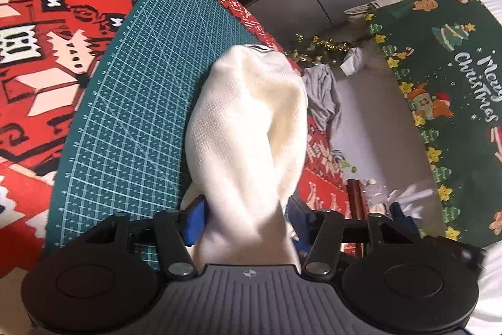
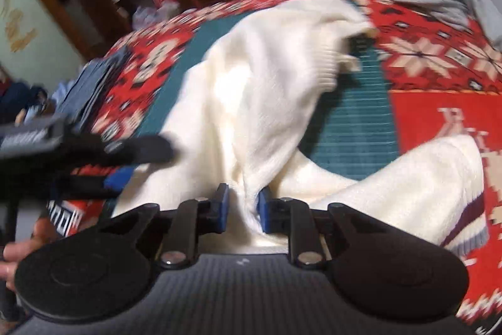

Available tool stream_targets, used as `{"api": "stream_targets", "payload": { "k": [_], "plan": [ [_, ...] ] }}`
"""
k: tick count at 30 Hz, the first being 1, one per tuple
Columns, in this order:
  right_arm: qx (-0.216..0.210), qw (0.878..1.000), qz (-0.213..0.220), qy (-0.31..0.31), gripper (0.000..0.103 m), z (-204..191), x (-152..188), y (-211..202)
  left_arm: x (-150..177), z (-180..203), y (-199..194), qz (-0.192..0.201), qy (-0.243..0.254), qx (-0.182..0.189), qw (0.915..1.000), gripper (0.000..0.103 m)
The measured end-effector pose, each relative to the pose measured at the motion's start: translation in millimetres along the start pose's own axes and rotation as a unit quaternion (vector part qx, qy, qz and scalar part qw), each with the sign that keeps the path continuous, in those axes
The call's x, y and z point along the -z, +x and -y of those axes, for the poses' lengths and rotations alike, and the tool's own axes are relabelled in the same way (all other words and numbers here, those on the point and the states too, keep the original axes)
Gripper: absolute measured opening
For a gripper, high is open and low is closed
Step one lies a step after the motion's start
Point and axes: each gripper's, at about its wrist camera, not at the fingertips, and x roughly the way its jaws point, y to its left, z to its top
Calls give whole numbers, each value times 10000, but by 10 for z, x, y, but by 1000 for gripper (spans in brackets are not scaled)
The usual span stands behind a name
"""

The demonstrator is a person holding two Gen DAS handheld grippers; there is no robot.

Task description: Fold clothes

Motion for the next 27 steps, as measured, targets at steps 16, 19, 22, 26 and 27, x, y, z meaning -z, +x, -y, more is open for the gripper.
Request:
{"api": "stream_targets", "payload": {
  "k": [16, 19, 22, 26, 27],
  "plan": [
    [-235, 9964, 808, 55, 6, -167, -178, -588, -11, 259, -464, 704, 1058, -473, 9908, 20],
    [-13, 9930, 1156, 234, 6, -4, -279, -886, 10, 442, -390, 660, 1312, -198, 9890, 29],
    [537, 9853, 1590, 330, 3, 175, -353, -1132, 26, 609, -312, 606, 1618, -234, 9847, 32],
    [808, 9752, 1851, 906, 4, 658, -364, -1338, 72, 628, -229, 450, 1653, -189, 9850, 37],
    [963, 9727, 1860, 1005, 4, 777, -353, -1357, 78, 622, -228, 444, 1641, -201, 9852, 37]
  ]
}}
